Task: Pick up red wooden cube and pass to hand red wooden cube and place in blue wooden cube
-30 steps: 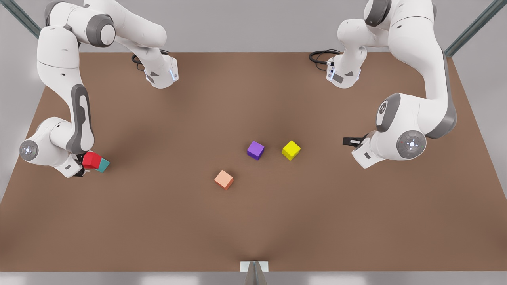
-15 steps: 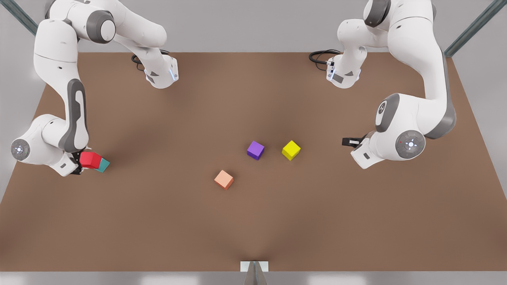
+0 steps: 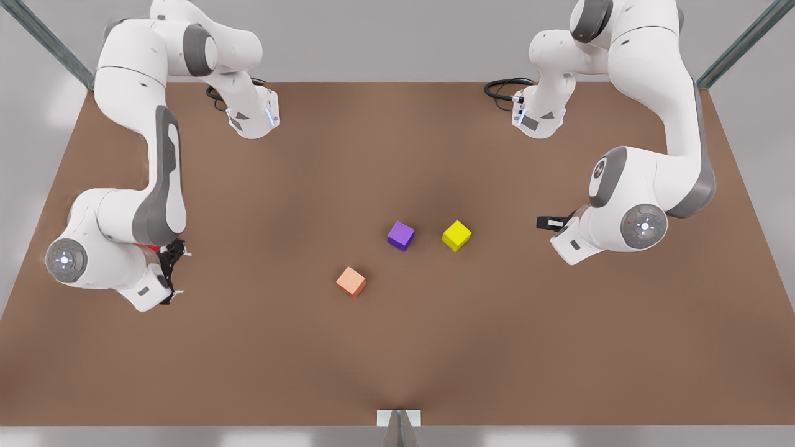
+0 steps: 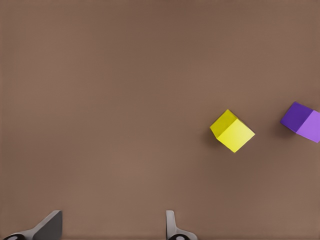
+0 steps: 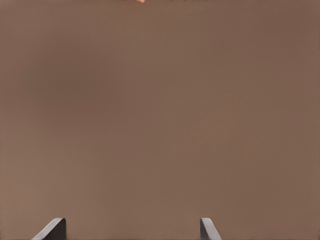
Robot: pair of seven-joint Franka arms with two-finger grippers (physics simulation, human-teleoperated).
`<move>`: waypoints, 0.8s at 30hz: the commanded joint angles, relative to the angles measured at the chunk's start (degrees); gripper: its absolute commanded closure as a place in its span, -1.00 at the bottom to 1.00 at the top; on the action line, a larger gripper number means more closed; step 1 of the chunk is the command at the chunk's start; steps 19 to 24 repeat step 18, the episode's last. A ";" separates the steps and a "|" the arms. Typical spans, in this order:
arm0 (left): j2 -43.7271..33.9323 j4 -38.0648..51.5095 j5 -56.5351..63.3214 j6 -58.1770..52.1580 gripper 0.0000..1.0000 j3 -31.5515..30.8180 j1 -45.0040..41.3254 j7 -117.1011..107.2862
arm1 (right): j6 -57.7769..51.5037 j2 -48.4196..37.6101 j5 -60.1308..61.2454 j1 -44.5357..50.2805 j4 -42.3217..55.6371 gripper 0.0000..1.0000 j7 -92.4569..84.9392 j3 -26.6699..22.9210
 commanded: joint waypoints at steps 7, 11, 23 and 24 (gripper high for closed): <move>0.28 0.04 0.11 -0.04 -1.00 0.08 0.26 0.13 | -15.43 -19.09 -1.51 -2.93 -5.99 -1.00 103.66 6.85; 0.72 -0.04 -0.41 -0.30 -1.00 0.08 0.26 -0.13 | -12.18 -25.87 -5.99 -5.83 -11.36 -1.00 101.37 13.00; 0.72 -0.04 -0.33 -0.39 -1.00 -0.01 -0.01 -0.13 | -9.19 -28.68 -7.49 -7.33 -14.70 -1.00 92.84 13.71; 0.72 -0.04 -0.33 -0.39 -1.00 -0.01 -0.01 -0.13 | -9.19 -28.68 -7.49 -7.33 -14.70 -1.00 92.84 13.71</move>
